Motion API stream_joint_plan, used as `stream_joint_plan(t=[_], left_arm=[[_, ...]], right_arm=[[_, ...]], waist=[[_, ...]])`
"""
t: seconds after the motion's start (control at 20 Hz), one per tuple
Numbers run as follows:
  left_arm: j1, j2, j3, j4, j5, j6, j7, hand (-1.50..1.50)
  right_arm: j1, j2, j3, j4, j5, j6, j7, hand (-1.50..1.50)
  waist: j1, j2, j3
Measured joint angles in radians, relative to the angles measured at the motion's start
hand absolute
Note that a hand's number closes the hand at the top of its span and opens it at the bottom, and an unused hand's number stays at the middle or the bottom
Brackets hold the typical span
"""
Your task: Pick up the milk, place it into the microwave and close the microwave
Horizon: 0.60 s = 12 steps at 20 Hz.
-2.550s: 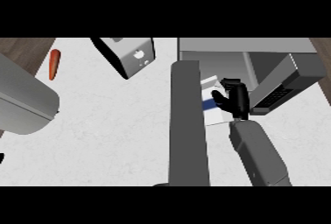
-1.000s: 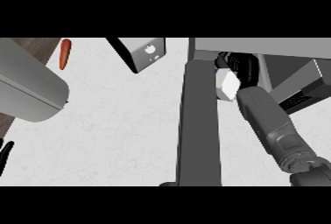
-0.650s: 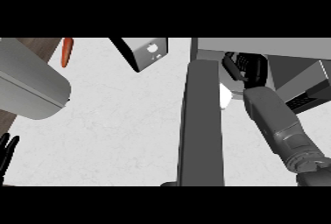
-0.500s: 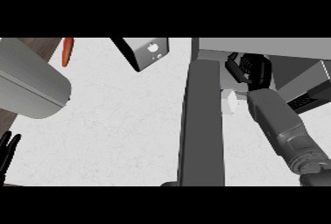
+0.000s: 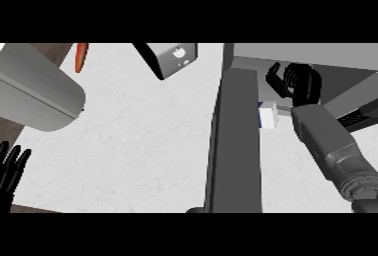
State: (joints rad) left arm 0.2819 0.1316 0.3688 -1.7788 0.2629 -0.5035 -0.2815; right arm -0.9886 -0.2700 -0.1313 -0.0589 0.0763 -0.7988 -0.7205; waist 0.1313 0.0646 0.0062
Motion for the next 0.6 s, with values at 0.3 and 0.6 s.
stream_joint_plan(t=[0.3, 0.6], left_arm=[[-0.024, 0.008, -0.003, 0.018, -0.008, 0.002, 0.004, -1.5], [-0.044, 0.005, -0.013, 0.039, -0.024, 0.009, 0.005, -1.5]], right_arm=[[0.003, 0.012, 0.028, 0.012, 0.032, -0.014, 0.009, -1.5], [-0.015, 0.033, 0.033, -0.002, 0.042, -0.047, 0.021, -1.5]], waist=[[0.01, 0.003, 0.001], [0.014, 0.004, 0.001]])
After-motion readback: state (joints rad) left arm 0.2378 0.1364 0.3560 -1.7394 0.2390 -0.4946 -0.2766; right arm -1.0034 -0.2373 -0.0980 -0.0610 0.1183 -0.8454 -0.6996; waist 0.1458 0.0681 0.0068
